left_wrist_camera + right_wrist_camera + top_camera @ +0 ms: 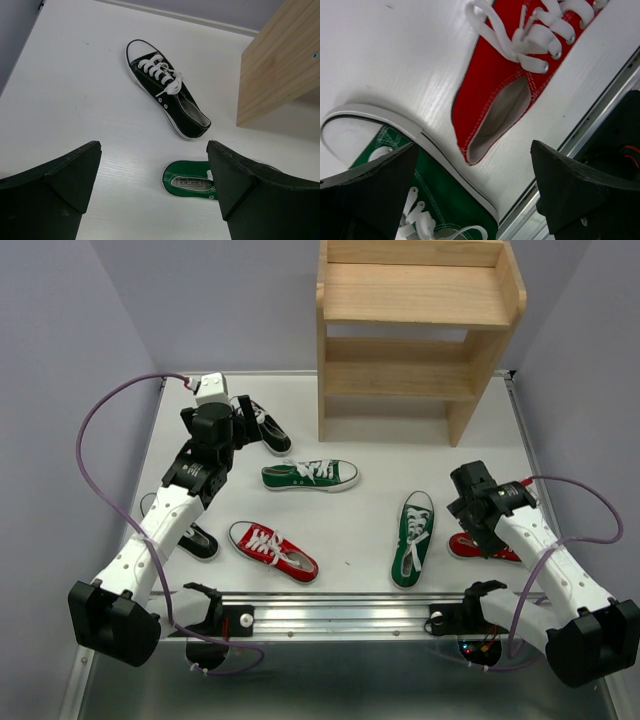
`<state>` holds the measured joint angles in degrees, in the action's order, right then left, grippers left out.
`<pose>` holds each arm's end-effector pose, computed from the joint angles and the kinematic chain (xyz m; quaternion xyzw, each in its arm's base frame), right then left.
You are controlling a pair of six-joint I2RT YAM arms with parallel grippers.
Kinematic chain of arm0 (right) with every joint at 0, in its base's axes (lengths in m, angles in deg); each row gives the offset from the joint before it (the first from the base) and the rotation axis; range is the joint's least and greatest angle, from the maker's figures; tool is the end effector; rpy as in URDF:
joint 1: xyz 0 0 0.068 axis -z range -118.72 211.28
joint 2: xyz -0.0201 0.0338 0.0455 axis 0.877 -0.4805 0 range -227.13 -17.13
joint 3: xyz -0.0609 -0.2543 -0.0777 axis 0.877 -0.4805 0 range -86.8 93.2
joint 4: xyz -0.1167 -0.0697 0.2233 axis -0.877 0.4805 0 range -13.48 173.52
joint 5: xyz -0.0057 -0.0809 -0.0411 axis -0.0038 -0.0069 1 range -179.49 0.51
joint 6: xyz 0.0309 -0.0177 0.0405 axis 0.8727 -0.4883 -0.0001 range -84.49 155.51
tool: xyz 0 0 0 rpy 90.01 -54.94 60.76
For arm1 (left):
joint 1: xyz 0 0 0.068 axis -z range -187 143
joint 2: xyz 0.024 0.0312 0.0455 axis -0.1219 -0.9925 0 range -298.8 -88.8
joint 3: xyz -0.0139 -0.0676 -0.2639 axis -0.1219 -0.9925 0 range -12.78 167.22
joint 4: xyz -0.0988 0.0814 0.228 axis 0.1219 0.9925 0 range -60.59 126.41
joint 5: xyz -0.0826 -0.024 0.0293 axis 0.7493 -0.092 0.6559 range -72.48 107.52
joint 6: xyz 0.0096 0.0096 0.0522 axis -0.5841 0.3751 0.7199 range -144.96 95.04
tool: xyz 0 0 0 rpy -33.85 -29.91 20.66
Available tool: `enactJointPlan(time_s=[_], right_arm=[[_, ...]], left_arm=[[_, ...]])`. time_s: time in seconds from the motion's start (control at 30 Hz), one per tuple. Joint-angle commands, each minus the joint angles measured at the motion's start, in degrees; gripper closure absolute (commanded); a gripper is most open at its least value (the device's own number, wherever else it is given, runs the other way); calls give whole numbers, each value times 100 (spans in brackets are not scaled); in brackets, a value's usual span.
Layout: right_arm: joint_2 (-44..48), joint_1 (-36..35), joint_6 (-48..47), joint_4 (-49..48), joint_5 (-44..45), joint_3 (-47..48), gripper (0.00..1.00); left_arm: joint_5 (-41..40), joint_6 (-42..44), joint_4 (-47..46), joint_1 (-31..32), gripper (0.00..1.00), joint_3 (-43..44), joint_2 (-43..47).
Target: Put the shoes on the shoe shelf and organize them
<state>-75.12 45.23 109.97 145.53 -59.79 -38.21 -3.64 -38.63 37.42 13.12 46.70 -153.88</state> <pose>0.1516 0.0254 0.2537 0.4918 0.8268 -0.1101 0.2499 0.2510 -0.0783 0.3634 -0.0699 0.7778 -0.0385 0.6235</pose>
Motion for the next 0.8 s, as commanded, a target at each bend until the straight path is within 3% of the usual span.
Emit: enactJointPlan(time_s=[0.0,0.27,0.33,0.37,0.43,0.47,0.53,0.57,0.6,0.77], right_arm=[[78,23,605,140,-252,-412,0],[-80,23,536,-879,-377,-1080,1],[-63,23,333,-1021,-298,-1089,7],[-2,23,272,-1117,-263,-1081,22],[104,23,27,-1214,-105,-1063,39],[191,23,-114,-1345,-69,-1046,56],[219,23,-517,-1460,-95,-1002,77],[201,23,-615,-1539,-130,-958,93],[123,23,-695,-1566,-148,-923,99],[-71,-82,-1476,-1811,-297,-651,99]], left_arm=[[130,5,-159,1,1,37,-22],[104,-39,-151,1,1,-68,30],[78,-39,-151,1,1,-95,57],[69,-30,-151,1,1,-104,65],[60,-30,-151,1,1,-95,74],[60,-39,-159,1,1,-95,83],[78,-48,-168,1,1,-104,74],[86,-48,-168,1,1,-112,74],[104,-65,-177,-8,1,-104,74],[122,-74,-186,1,1,-95,66]])
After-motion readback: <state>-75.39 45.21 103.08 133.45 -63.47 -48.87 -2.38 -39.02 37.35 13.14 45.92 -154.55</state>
